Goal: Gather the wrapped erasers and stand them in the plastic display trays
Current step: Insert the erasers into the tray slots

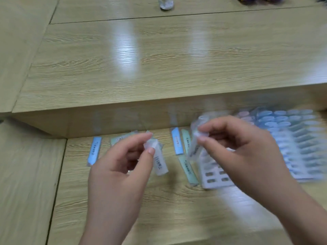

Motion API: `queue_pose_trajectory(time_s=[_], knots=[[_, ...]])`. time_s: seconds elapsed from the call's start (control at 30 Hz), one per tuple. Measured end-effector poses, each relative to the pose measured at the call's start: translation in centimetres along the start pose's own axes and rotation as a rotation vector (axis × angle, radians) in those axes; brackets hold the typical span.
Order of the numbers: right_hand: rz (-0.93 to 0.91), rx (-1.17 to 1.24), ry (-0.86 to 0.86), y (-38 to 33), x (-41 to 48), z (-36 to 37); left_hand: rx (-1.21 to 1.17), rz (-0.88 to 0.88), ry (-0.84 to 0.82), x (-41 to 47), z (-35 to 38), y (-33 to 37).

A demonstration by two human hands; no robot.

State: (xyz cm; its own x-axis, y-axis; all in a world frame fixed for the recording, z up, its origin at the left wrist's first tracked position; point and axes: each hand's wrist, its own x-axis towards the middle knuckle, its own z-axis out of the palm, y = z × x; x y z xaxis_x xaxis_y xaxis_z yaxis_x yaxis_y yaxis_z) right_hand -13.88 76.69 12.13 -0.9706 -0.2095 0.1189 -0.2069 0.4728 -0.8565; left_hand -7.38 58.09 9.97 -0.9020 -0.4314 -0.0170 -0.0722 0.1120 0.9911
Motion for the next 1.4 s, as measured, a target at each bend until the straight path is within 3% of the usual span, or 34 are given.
queue_pose_trajectory(time_s=[0.2,0.43,0.57,0.7,0.97,1.2,1.4], knots=[[0.063,0.1,0.112,4.2,-2.6,-4.3,0.04,0.214,-0.1,-3.1,4.8,-1.1],[-0.109,0.097,0.21,5.7,-4.2,-3.5,0.1,0.258,0.005,-5.3,7.5,-3.6],[-0.182,-0.052,0.151,7.5,-5.0,-2.8,0.209,0.334,0.023,-5.8,8.4,-4.4],[-0.197,-0.046,0.102,9.3,-5.3,-2.0,0.308,0.444,-0.042,-6.3,8.9,-5.0],[-0.411,-0.267,-0.016,10.7,-5.4,-2.0,0.459,0.732,-0.11,-6.7,9.1,-6.5],[-0.303,-0.146,-0.096,11.0,-5.5,-2.1,0.329,0.696,-0.264,-5.2,9.1,-6.4],[-0.257,-0.097,-0.069,10.9,-5.6,-1.9,0.319,0.685,-0.263,-5.1,8.5,-6.9]])
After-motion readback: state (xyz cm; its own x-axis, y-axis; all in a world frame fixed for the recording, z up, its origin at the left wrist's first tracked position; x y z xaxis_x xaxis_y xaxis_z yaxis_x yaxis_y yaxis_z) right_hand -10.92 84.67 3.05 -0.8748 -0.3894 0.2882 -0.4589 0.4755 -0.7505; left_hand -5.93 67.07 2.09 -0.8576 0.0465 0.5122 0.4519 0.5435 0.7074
